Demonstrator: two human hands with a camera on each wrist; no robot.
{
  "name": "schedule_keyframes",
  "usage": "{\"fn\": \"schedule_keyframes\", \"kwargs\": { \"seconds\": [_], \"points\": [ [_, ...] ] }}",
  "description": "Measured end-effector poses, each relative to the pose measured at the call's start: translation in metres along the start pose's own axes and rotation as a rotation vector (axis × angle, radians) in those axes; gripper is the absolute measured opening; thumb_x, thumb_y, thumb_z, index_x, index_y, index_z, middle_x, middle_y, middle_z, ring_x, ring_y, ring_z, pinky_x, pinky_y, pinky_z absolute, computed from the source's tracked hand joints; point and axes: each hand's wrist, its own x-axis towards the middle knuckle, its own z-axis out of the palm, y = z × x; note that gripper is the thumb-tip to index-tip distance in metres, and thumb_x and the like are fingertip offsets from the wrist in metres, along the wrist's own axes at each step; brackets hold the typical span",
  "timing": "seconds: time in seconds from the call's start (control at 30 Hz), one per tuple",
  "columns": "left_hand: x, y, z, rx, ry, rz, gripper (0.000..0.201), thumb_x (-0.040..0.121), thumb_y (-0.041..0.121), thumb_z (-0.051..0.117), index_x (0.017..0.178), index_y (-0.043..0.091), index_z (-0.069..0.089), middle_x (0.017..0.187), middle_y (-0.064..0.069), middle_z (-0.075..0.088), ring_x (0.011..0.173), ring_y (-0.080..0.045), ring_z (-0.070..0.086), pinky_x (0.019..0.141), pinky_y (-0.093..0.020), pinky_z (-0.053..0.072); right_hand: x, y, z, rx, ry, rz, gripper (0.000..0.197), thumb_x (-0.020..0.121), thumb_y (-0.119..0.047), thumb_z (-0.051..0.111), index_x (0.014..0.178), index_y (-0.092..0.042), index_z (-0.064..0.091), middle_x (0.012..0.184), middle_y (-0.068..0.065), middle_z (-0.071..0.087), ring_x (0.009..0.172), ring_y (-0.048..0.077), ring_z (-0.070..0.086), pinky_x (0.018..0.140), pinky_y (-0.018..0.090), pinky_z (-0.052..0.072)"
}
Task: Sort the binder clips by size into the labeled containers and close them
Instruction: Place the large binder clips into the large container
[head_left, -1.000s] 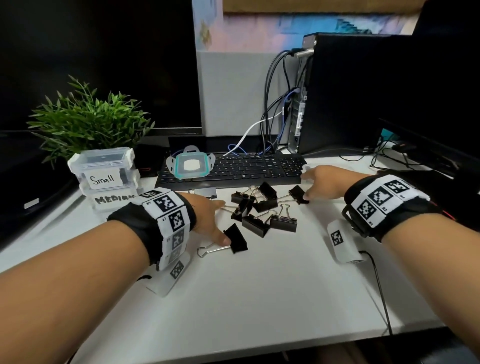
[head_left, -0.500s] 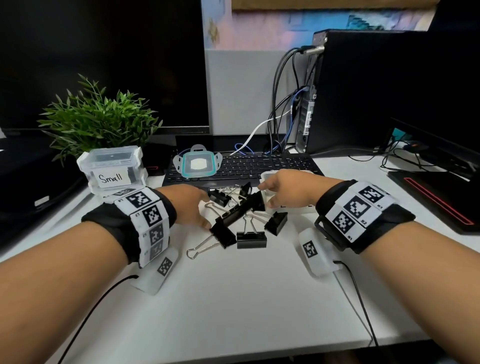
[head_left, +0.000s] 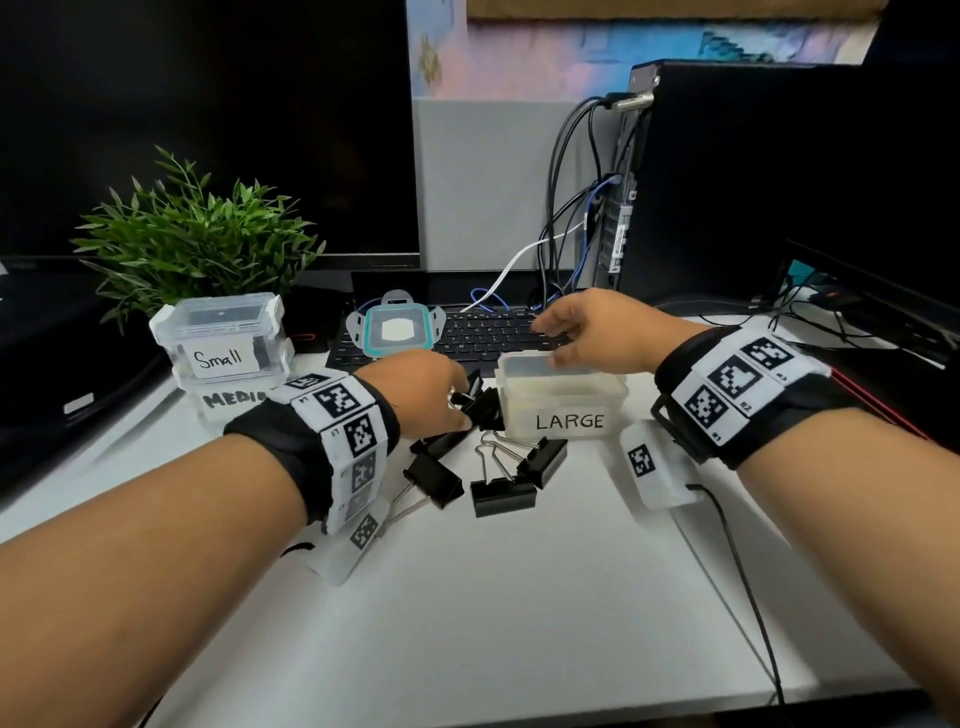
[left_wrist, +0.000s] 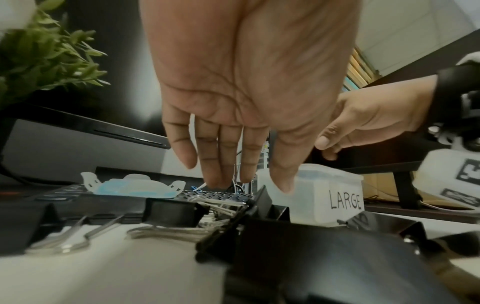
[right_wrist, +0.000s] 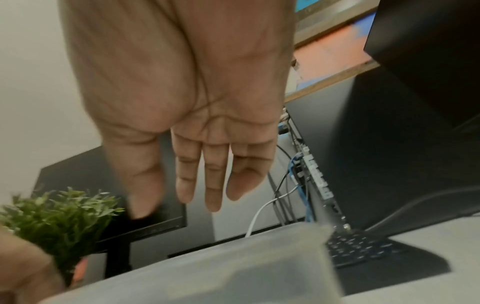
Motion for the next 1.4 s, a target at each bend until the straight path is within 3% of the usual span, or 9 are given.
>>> {"fn": "schedule_keyframes", "kwargs": {
  "seconds": [0.07,0.23,0.5,0.63,0.77,0.9,1.0,1.23,1.4],
  "points": [
    [0.005,0.008,0.000,0.020,0.002,0.020,0.048,0.086,0.045,0.059,0.129,0.026,0.052,0.122,0.003,0.059,0.110,-0.019,0.056,0.089,-0.032,0.049,0.000,0.009,-0.003,-0.141,-0.075,0.013,0.061,0.080,-0.036,0.072,0.135,-0.025,0.049,0.140,-0.005,0.049,0.127,0.016,0.046,0.104,0.030,0.035],
    [0.015,0.017,0.003,0.082,-0.066,0.024,0.052,0.084,0.044,0.064,0.129,0.020,0.052,0.116,0.000,0.060,0.103,-0.019,0.057,0.077,-0.027,0.046,0.000,0.035,0.010,-0.189,-0.280,0.101,0.095,0.069,-0.052,0.076,0.147,-0.026,0.029,0.155,-0.005,0.026,0.139,0.018,0.029,0.115,0.036,0.023],
    [0.025,0.025,0.005,0.115,-0.039,0.036,0.058,0.082,0.036,0.069,0.133,0.022,0.044,0.119,-0.003,0.060,0.108,-0.024,0.057,0.081,-0.033,0.048,0.008,0.026,0.025,-0.239,-0.191,0.125,0.115,0.065,-0.041,0.083,0.151,-0.025,0.009,0.153,0.003,0.025,0.135,0.025,0.035,0.110,0.042,0.035],
    [0.026,0.022,0.005,0.152,-0.043,0.029,0.043,0.086,0.017,0.059,0.126,0.024,0.048,0.112,-0.004,0.060,0.100,-0.024,0.057,0.072,-0.030,0.044,0.009,0.027,0.027,-0.355,-0.223,0.136,0.112,0.067,-0.049,0.079,0.151,-0.022,0.011,0.150,0.002,0.023,0.136,0.025,0.031,0.109,0.045,0.035],
    [0.025,0.023,0.007,0.214,-0.128,0.031,0.026,0.087,0.022,0.058,0.112,0.021,0.054,0.096,0.002,0.052,0.085,-0.018,0.050,0.065,-0.026,0.038,0.010,0.028,0.029,-0.351,-0.211,0.153,0.112,0.065,-0.050,0.080,0.151,-0.024,0.012,0.148,0.002,0.027,0.136,0.026,0.030,0.108,0.047,0.035],
    [0.026,0.026,0.005,0.247,-0.205,0.039,0.025,0.091,0.021,0.056,0.116,0.016,0.057,0.115,-0.002,0.056,0.096,-0.020,0.052,0.074,-0.025,0.042,0.009,0.028,0.029,-0.335,-0.210,0.160,0.112,0.066,-0.048,0.080,0.151,-0.026,0.010,0.151,0.002,0.024,0.138,0.026,0.025,0.110,0.047,0.032],
    [0.028,0.020,0.009,0.206,-0.128,0.037,0.006,0.087,0.017,0.058,0.093,0.017,0.056,0.097,-0.002,0.057,0.084,-0.017,0.048,0.070,-0.024,0.038,0.008,0.028,0.031,-0.328,-0.208,0.155,0.111,0.066,-0.048,0.080,0.151,-0.027,0.011,0.150,0.002,0.025,0.138,0.026,0.026,0.110,0.047,0.033],
    [0.027,0.012,0.012,0.086,-0.033,-0.175,0.041,0.082,0.050,0.062,0.104,0.017,0.052,0.092,0.000,0.053,0.088,-0.019,0.053,0.072,-0.028,0.045,0.007,0.029,0.032,-0.327,-0.198,0.141,0.111,0.067,-0.048,0.079,0.151,-0.026,0.010,0.150,0.002,0.026,0.137,0.026,0.025,0.109,0.048,0.034],
    [0.027,0.015,0.012,0.129,-0.120,-0.223,0.039,0.081,0.042,0.065,0.107,0.014,0.058,0.094,0.000,0.056,0.083,-0.017,0.052,0.065,-0.026,0.041,0.007,0.028,0.032,-0.325,-0.202,0.144,0.112,0.066,-0.048,0.079,0.151,-0.026,0.010,0.150,0.002,0.025,0.138,0.026,0.025,0.109,0.048,0.034]
  ]
}}
